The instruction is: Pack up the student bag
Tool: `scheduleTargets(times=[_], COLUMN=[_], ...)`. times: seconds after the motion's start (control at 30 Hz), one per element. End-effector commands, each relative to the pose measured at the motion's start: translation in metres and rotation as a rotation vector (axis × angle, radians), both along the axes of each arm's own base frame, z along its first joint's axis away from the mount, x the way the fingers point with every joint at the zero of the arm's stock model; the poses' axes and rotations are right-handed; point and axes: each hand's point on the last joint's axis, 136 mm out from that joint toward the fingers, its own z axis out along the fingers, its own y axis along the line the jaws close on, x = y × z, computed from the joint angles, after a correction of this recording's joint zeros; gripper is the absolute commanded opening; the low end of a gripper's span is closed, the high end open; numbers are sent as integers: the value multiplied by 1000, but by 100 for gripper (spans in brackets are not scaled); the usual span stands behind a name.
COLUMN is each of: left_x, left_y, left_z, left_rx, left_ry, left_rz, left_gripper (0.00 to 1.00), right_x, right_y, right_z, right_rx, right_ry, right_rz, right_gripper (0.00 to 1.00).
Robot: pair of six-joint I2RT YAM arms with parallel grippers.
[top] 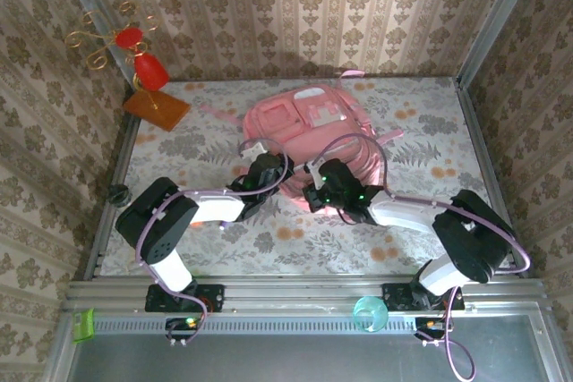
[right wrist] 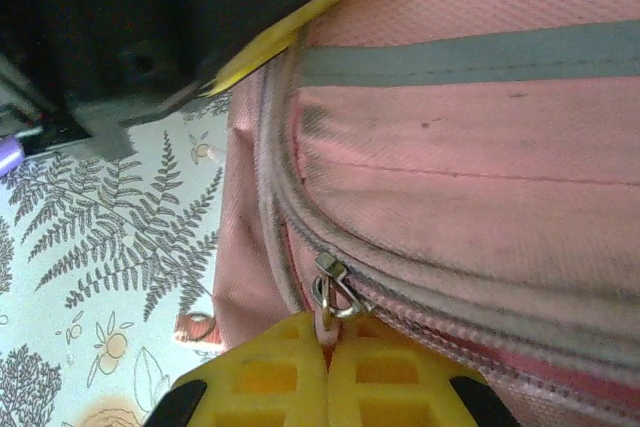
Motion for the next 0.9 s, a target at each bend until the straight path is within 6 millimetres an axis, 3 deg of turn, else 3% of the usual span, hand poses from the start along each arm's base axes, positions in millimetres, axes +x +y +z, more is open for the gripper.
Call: scheduleTargets(times=[0.0, 0.13, 0.2, 0.3, 0.43, 0.47, 0.6, 0.7, 0.87], left_x=[-22, -29, -30, -26, -23, -24, -29, -32, -37], left_y=[-34, -40, -43, -49, -56, -58, -64, -63, -57], left_z=[25, 22, 22, 24, 26, 27, 24, 25, 31], left_rx=[-78, -73, -67, -81, -93, -96, -104, -115, -129], left_ry=[-42, -45, -49, -64, -65, -65, -60, -60, -79], left_rz=[-149, -183, -180, -171, -169, -170, -165, -151, -156], left_gripper=[0, 0, 0, 0, 0, 0, 0, 0, 0], right_x=[23, 27, 25, 11, -8, -10, -7, 7, 20], right_y=[-32, -73, -76, -57, -15, -2, 42, 49, 27], right_z=[25, 24, 24, 20, 16, 10, 23, 31, 37], right_rx=[10, -45, -51, 15, 73, 84, 173, 215, 210], right_ry=[-79, -57, -53, -30, -36, -27, -70, -119, -185], right_rz=[-61, -110, -106, -76, -29, -18, 10, -37, -98], right_gripper=[0, 0, 0, 0, 0, 0, 0, 0, 0])
